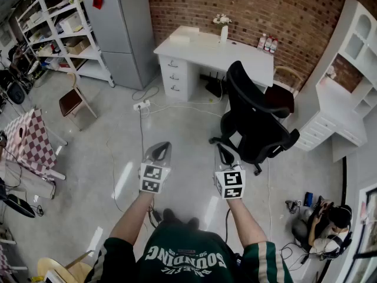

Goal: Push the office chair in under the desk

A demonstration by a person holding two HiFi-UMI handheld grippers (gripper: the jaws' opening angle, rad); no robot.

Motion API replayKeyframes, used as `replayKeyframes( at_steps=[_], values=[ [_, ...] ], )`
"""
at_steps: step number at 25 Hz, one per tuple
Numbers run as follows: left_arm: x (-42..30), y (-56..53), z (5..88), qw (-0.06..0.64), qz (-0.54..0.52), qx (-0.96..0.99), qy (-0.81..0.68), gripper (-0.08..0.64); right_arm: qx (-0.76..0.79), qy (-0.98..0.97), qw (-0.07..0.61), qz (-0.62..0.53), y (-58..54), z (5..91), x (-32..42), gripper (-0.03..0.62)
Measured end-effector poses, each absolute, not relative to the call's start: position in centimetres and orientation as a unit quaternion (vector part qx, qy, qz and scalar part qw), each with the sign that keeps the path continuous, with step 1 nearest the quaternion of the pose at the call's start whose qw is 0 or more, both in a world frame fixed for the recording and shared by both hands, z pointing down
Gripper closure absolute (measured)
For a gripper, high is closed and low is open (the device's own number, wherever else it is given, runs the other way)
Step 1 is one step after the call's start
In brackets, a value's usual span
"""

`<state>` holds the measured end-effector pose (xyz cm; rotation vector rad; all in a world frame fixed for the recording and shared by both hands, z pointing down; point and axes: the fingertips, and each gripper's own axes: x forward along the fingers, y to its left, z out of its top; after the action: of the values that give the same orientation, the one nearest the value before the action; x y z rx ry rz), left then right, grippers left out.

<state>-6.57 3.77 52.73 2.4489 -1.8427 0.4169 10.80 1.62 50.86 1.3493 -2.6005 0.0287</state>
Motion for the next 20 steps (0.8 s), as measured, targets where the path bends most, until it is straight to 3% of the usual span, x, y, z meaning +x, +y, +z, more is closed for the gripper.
replayKeyframes(
  at_steps=[20],
  values=[
    [-5.2, 3.8, 53.5, 0.044, 0.112, 0.813, -0.57, 0.549, 0.477, -0.876, 0.066, 0.021, 1.9, 50.8, 12.4, 0.575]
  ],
)
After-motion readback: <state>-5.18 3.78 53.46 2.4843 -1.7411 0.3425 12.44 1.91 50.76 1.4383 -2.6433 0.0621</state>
